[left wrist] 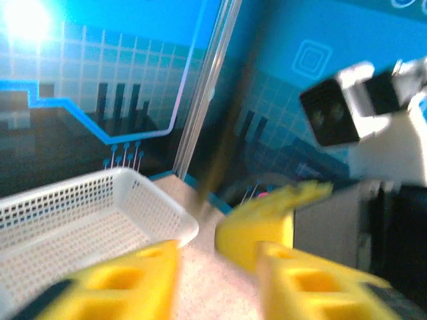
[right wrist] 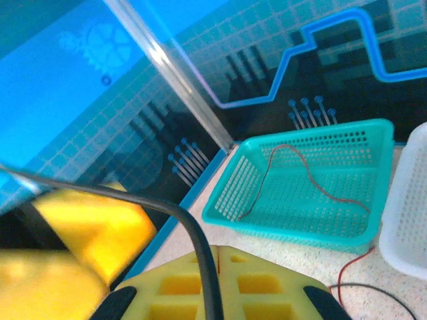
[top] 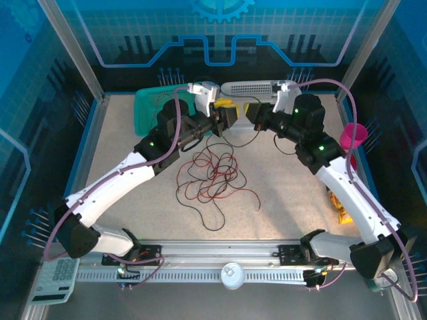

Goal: Untangle the cables

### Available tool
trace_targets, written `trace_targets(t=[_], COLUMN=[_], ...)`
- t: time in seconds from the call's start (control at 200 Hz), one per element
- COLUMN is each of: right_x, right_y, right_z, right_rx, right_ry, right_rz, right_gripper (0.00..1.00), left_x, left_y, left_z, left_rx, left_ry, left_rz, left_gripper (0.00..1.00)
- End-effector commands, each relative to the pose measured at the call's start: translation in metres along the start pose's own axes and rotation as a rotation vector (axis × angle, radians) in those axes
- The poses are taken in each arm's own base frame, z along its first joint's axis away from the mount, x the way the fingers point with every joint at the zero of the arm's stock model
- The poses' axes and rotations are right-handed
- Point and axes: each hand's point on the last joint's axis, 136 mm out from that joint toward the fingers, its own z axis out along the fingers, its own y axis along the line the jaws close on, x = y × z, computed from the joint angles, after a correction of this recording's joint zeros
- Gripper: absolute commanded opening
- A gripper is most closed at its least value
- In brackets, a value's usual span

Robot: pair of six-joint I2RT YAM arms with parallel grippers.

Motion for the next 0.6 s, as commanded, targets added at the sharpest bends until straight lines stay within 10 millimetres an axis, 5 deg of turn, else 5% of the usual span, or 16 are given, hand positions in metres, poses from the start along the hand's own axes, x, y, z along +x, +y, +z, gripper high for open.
trace_targets(t=[0.0,0.105,0.34,0.595], right_x=[-0.03,-0.043,-0.069,-0.091], right_y=[-0.022,-0.047,-0.096,-0.133], right_z=[0.005,0.013,0.033,0.077], right_rx=[0.142,0.29,0.582,0.737], right_ry=[-0.088,-0.131,-0.232,-0.256], right_rz=[0.084,0.124,0.097,-0.067], right_gripper=[0.0,0.0,0.0,0.0], left_x=[-0.001,0.009,0.03,0.039], left_y=[0.009,0.019,0.054,0.084], left_z=[-0.01,-0.017,-0.041,-0.074], left_rx=[-0.047,-0.087,-0.198,-0.286], left_ry=[-0.02,-0.008,0.022,-0.003], left_rz=[-0.043,-0.061,-0.143,-0.193], left_gripper=[0.71,0.99,0.99,0.99])
